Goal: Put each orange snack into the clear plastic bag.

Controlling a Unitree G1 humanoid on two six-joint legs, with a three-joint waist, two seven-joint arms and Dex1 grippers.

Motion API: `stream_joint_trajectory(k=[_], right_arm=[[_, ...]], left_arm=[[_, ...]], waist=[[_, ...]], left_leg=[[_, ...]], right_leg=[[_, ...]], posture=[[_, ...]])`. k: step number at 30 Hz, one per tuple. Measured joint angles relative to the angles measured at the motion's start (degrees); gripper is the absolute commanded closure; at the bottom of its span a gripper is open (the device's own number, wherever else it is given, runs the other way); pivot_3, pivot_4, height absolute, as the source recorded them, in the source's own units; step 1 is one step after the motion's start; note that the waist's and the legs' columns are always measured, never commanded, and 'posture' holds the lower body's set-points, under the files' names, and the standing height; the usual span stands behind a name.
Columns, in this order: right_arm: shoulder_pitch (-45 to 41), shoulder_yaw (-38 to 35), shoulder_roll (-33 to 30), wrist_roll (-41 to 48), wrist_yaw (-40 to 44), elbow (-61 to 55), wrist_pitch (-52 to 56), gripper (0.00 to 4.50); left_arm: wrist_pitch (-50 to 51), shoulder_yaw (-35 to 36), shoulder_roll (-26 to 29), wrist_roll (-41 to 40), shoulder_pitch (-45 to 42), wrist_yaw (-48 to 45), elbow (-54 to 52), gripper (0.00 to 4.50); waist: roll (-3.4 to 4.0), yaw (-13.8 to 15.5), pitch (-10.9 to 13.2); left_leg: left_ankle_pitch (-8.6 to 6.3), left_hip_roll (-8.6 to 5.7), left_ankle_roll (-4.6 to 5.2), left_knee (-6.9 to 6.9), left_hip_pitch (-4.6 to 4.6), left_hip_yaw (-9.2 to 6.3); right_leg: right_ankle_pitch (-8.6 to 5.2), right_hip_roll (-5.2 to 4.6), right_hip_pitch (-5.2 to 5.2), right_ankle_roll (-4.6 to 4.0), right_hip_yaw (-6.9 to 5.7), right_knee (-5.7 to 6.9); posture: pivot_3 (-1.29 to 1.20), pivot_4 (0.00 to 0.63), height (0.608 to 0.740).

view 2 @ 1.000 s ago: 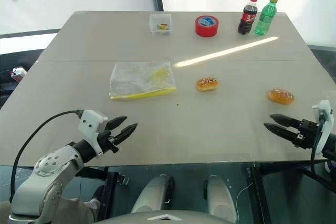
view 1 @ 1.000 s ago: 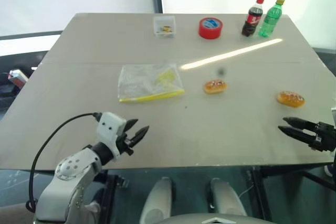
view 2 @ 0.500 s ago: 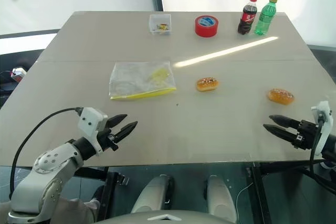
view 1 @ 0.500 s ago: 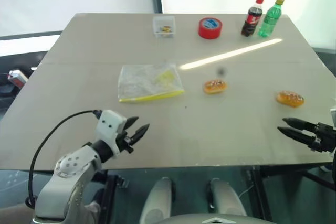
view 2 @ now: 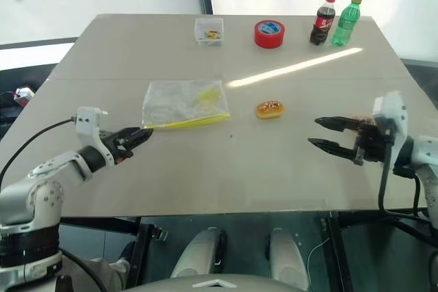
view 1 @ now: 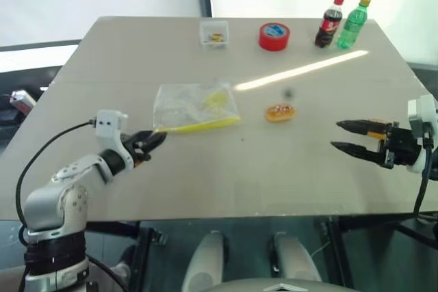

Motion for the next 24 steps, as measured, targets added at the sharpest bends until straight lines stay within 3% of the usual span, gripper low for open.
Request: stream_joint_trajectory(k=[8, 16, 24], right_arm=[[-1.8, 3.0, 0.8, -1.1, -2.4, -0.5, -0.3, 2.41], [-0.1, 3.0, 0.9, -1.1, -4.4, -1.4, -0.3, 2.41], [-1.4, 4.9, 2.2, -2.1, -5.5, -1.4, -1.5, 2.41]], left_arm=[[-3.8, -5.4, 0.5, 5.5, -8.9, -0.3, 13.4, 2.06], [-6.9, -4.9, -0.6, 7.4, -14.2, 1.4, 22.6, 2.06], [-14.8, -9.0, -5.8, 11.1, -21.1, -3.3, 33.9, 2.06]], waist=[[-0.02, -0.1, 0.0], [-0.03, -0.2, 0.0], [-0.02, 0.5, 0.0]], left_leg=[[0.00, -0.01, -0.01, -0.13, -0.04, -0.03], [0.00, -0.02, -0.01, -0.12, -0.02, 0.01], [0.00, -0.12, -0.01, 0.00, 0.04, -0.05]], right_leg=[[0.06, -0.05, -0.07, -0.05, -0.01, -0.02], [0.07, -0.06, -0.07, -0.04, 0.02, 0.02], [0.08, -0.09, 0.06, -0.03, -0.04, 0.06]], posture=[[0.00, 0.150, 0.740], [0.00, 0.150, 0.740], [0.00, 0.150, 0.740]])
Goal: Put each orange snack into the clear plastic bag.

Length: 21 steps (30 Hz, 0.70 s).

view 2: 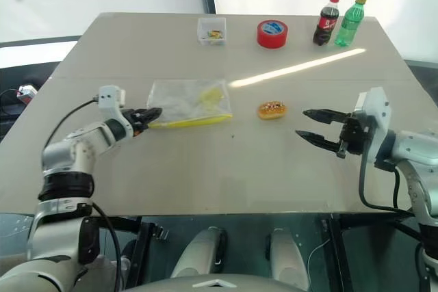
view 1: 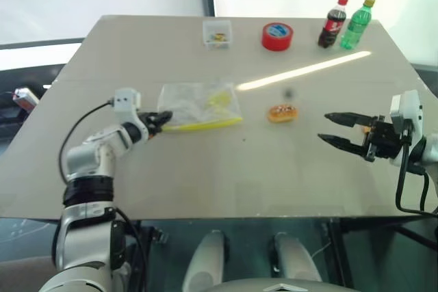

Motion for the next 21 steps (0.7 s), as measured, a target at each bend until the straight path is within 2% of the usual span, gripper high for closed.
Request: stream_joint_trajectory(k=[2, 4, 6, 8, 15, 21], right_arm=[[-0.6, 1.4, 0.3, -0.3, 0.0, 0.0, 0.0, 2.41], [-1.4, 2.6, 0.6, -0.3, -0.1, 0.0, 0.0, 2.41], [-2.2, 3.2, 1.0, -0.3, -0.1, 0.0, 0.0, 2.41], [-2.6, 3.4, 1.1, -0.4, -0.2, 0.0, 0.0, 2.41], [-3.0, 5.8, 3.3, -3.6, -2.3, 1.6, -0.5, 2.41], [-7.8, 16.0, 8.2, -16.1, -9.0, 7.9, -1.8, 2.41]], left_arm=[[-1.6, -0.3, -1.4, 0.7, -1.5, -0.6, 2.3, 2.06], [-2.6, -0.4, -2.3, 1.1, -2.8, -1.3, 4.5, 2.57], [-2.9, -0.3, -3.0, 1.3, -3.7, -1.6, 5.9, 3.29], [-2.6, -0.2, -3.7, 1.3, -4.0, -2.1, 6.6, 4.38], [2.6, 0.6, -3.9, -0.5, -2.9, -3.1, 3.6, 4.45], [17.1, -0.3, -2.5, -7.7, 5.3, -7.2, -12.0, 4.45]], waist=[[0.02, 0.0, 0.0], [0.08, 0.0, -0.1], [0.10, 0.1, -0.1], [0.09, 0.1, -0.1], [0.09, -0.4, -0.1], [0.06, -1.0, -0.1]], left_leg=[[0.00, -0.01, 0.00, 0.00, 0.02, -0.01], [0.00, -0.02, 0.00, 0.01, 0.03, -0.03], [0.00, -0.03, 0.00, 0.01, 0.02, -0.06], [0.00, -0.06, 0.00, 0.02, 0.00, -0.09], [0.00, -0.07, 0.00, 0.02, 0.00, -0.13], [0.00, 0.02, -0.01, -0.01, 0.00, -0.10]], right_leg=[[0.00, 0.00, 0.03, 0.00, 0.00, 0.00], [0.00, 0.00, 0.04, 0.00, -0.01, 0.02], [0.00, 0.00, 0.04, 0.01, -0.03, 0.02], [0.00, -0.01, 0.05, 0.01, -0.04, 0.01], [0.00, -0.02, 0.05, 0.01, -0.05, 0.02], [0.00, 0.02, -0.04, 0.00, -0.04, 0.08]], posture=[[0.00, 0.150, 0.740], [0.00, 0.150, 0.740], [0.00, 0.150, 0.740], [0.00, 0.150, 0.740], [0.00, 0.150, 0.740], [0.00, 0.150, 0.740]])
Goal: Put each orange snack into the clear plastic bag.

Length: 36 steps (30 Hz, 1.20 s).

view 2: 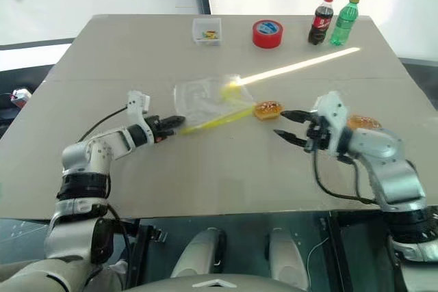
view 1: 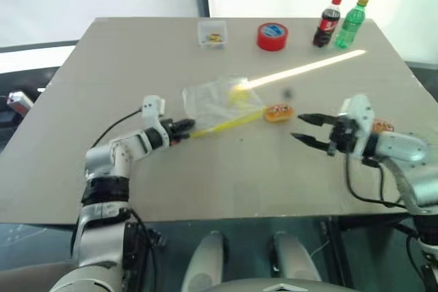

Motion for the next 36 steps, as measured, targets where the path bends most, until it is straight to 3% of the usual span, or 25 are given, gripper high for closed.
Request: stream_joint_trajectory(k=[7, 9, 15, 27, 31, 32, 36], right_arm=[[-10.7, 14.1, 8.2, -19.5, -8.6, 20.2, -10.9, 2.41], [-13.6, 14.8, 10.4, -22.6, -11.7, 24.8, -13.8, 2.41], [-21.5, 16.0, 15.2, -27.2, -17.5, 36.4, -19.8, 2.41], [-31.6, 20.2, 24.6, -33.1, -20.6, 53.1, -29.7, 2.41], [-33.7, 20.7, 26.7, -34.2, -22.1, 57.1, -31.6, 4.17], [-34.1, 20.7, 26.7, -34.4, -22.3, 57.7, -32.1, 4.44], [-34.5, 20.7, 26.9, -34.5, -22.4, 58.9, -32.7, 4.44]], left_arm=[[8.6, 0.4, 2.3, -4.1, 5.2, 0.3, -9.8, 4.45], [9.3, 0.8, 2.8, -4.7, 6.1, 0.3, -11.0, 4.45], [10.5, 1.4, 4.6, -5.9, 8.4, 0.3, -13.6, 4.45], [10.3, 1.9, 6.5, -6.9, 10.3, 0.1, -14.8, 4.45], [10.2, 1.9, 6.7, -6.9, 11.0, 0.1, -15.9, 4.50], [10.1, 1.9, 6.8, -6.9, 11.3, 0.2, -16.2, 4.50], [8.6, 1.9, 6.9, -6.5, 12.0, 0.8, -16.4, 4.50]], waist=[[-0.02, -0.6, 0.0], [-0.05, -0.6, 0.1], [-0.06, -1.2, 0.1], [-0.06, -1.4, 0.1], [-0.06, -1.3, 0.1], [-0.06, -1.3, 0.1], [-0.06, -1.4, 0.1]], left_leg=[[0.02, 0.01, -0.03, 0.00, -0.02, 0.07], [0.03, 0.02, -0.05, -0.03, -0.04, 0.02], [0.04, 0.03, -0.08, -0.10, -0.03, -0.01], [0.11, 0.01, -0.20, -0.35, 0.00, -0.06], [0.14, -0.02, -0.24, -0.44, -0.04, -0.30], [0.14, -0.02, -0.25, -0.45, -0.05, -0.31], [0.20, -0.05, -0.34, -0.63, -0.03, -0.32]], right_leg=[[0.01, 0.01, -0.10, -0.01, 0.07, 0.06], [0.01, 0.01, -0.10, -0.02, 0.03, 0.06], [0.02, 0.00, -0.13, -0.03, 0.04, 0.05], [0.03, 0.01, -0.24, -0.06, 0.05, 0.09], [0.04, -0.01, -0.32, -0.07, 0.09, 0.09], [0.04, -0.02, -0.33, -0.08, 0.09, 0.09], [0.06, -0.01, -0.42, -0.11, 0.11, 0.11]], posture=[[0.00, 0.150, 0.740], [0.00, 0.150, 0.740], [0.00, 0.150, 0.740], [0.00, 0.150, 0.740], [0.00, 0.150, 0.740], [0.00, 0.150, 0.740], [0.00, 0.150, 0.740]])
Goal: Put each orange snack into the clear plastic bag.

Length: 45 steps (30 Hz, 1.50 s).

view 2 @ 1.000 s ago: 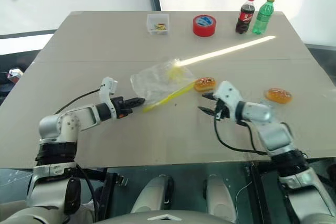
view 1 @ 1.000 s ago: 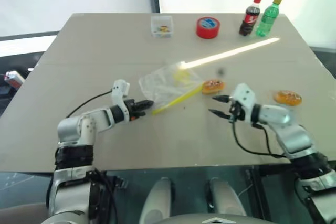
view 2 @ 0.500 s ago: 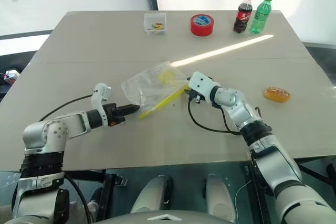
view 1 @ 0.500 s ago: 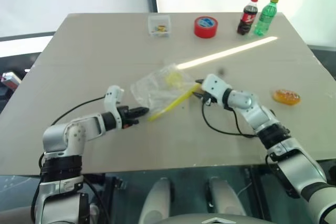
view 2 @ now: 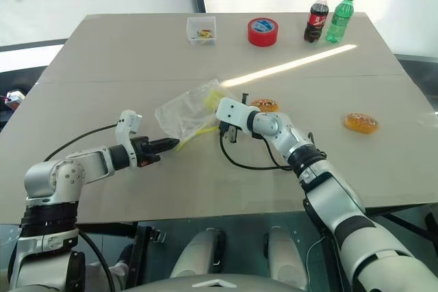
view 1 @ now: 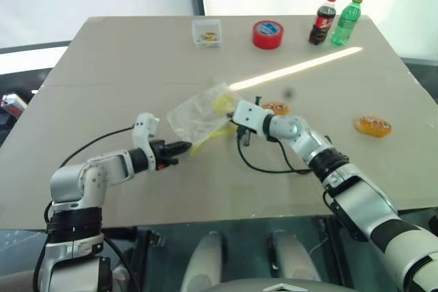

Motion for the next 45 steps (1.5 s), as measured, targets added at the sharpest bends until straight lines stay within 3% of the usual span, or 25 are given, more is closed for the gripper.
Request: stream_joint_trajectory(k=[1, 4, 6, 14, 21, 23, 28, 36, 45], right_arm=[[0.0, 0.0, 0.0, 0.0, 0.0, 0.0, -0.2, 4.44], [0.0, -0.1, 0.0, 0.1, 0.1, 0.0, -0.4, 4.50], [0.0, -0.7, -0.4, 0.5, 0.2, 0.0, -0.3, 4.50], [-1.2, -3.2, 3.0, 3.9, 1.7, 0.2, 3.4, 4.50], [-5.7, -4.6, 5.6, 5.2, 1.4, 4.1, 10.2, 4.50], [-8.0, -4.6, 5.4, 4.2, 0.2, 6.3, 11.6, 4.50], [-9.6, -4.6, 5.1, 3.0, -0.2, 8.5, 11.7, 4.50], [-9.7, -4.6, 5.7, 3.0, 1.2, 7.9, 11.2, 4.50], [-9.7, -4.6, 5.6, 3.1, 2.4, 5.9, 11.1, 4.50]], left_arm=[[-1.1, -0.1, 0.0, 0.5, 0.0, 0.5, 0.0, 4.50], [-4.9, -0.2, 0.2, 2.8, 0.2, 1.0, 0.1, 3.76], [-8.2, -0.6, 0.6, 5.0, 0.2, 2.0, 0.1, 2.87], [-27.8, -2.5, -0.8, 20.0, -3.6, 14.2, 0.9, 2.87], [-46.8, -14.0, -0.7, 26.5, 1.3, 6.6, -15.2, 2.87], [-52.6, -18.4, 1.6, 33.7, 4.6, 6.1, -14.8, 2.87], [-64.9, -20.2, 6.6, 48.9, 5.6, 10.9, -9.3, 2.87], [-71.5, -21.2, 6.5, 58.4, 5.1, 15.0, -3.3, 2.87], [-71.8, -21.4, 4.3, 60.0, 2.1, 16.8, 3.4, 2.87]], waist=[[0.00, 0.0, 0.0], [0.00, 0.0, 0.0], [0.00, 0.0, 0.0], [0.00, 0.0, 0.0], [0.01, 0.1, 0.0], [0.02, -0.2, 0.0], [0.09, -0.1, 0.1], [0.09, 0.0, 0.1], [0.09, -0.1, 0.1]], left_leg=[[0.02, 0.01, -0.03, -0.03, 0.01, -0.01], [0.04, 0.03, -0.07, -0.07, 0.01, 0.00], [0.04, 0.02, -0.07, -0.08, 0.02, 0.01], [0.05, 0.04, -0.08, -0.13, -0.03, 0.00], [0.04, -0.11, -0.07, -0.28, -0.04, 0.12], [0.04, -0.03, -0.07, -0.33, -0.04, 0.24], [0.04, 0.09, -0.06, -0.34, -0.02, 0.42], [0.04, 0.09, -0.05, -0.32, -0.06, 0.46], [0.04, 0.10, -0.05, -0.31, -0.06, 0.45]], right_leg=[[0.01, 0.02, -0.02, -0.02, 0.00, 0.01], [0.02, 0.04, -0.04, -0.05, -0.01, 0.01], [0.03, 0.03, -0.04, -0.05, 0.00, 0.00], [0.07, 0.05, -0.09, -0.11, -0.02, -0.02], [0.07, -0.12, -0.10, -0.11, 0.06, -0.16], [0.04, 0.04, -0.24, -0.17, 0.04, -0.05], [0.01, 0.15, -0.27, -0.24, 0.06, 0.01], [0.01, 0.13, -0.29, -0.22, 0.05, 0.01], [0.02, 0.14, -0.29, -0.22, 0.04, 0.04]], posture=[[0.00, 0.150, 0.740], [0.00, 0.150, 0.740], [0.00, 0.150, 0.740], [0.00, 0.150, 0.740], [0.00, 0.150, 0.740], [0.00, 0.150, 0.740], [0.00, 0.150, 0.740], [0.00, 0.150, 0.740], [0.00, 0.150, 0.740]])
